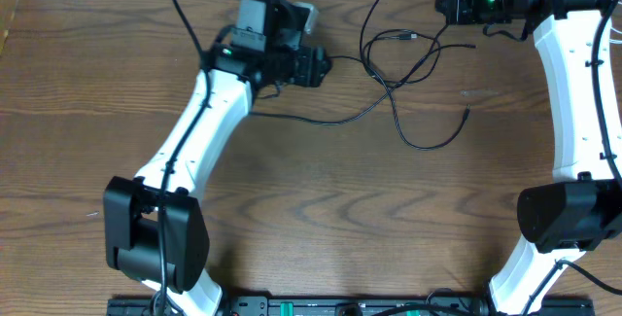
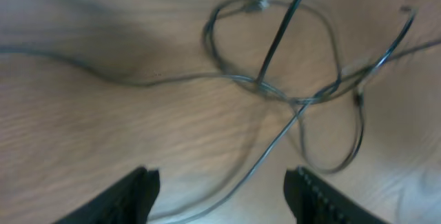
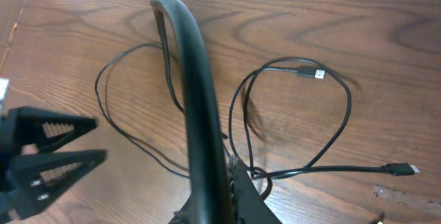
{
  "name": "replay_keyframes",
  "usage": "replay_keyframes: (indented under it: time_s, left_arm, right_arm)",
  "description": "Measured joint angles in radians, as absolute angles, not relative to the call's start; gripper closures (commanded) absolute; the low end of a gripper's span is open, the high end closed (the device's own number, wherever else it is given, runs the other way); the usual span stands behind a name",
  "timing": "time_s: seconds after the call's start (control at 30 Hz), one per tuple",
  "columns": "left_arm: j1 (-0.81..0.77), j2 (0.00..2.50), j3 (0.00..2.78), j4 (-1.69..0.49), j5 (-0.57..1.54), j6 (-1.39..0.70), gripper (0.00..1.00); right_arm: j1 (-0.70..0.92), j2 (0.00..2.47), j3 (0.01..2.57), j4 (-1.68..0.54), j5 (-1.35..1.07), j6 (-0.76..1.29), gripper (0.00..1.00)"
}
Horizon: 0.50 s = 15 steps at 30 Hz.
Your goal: Untangle cables
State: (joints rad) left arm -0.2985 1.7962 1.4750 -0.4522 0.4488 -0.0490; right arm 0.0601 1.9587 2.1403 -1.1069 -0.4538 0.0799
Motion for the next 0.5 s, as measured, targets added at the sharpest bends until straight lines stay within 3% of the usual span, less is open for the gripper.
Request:
replay_keyframes:
  time_s: [0.2, 0.5]
  left_arm:
    - [-0.371, 1.827, 1.408, -0.124, 0.42, -0.161, 0.24]
    - [-0.453, 2.021, 1.401, 0.176, 0.413, -0.192, 0.23]
  right_arm:
    - [0.06, 1.959, 2.14, -1.118, -0.454, 0.08, 0.99]
    - [0.06, 1.959, 2.14, -1.132, -0.456, 0.08, 0.99]
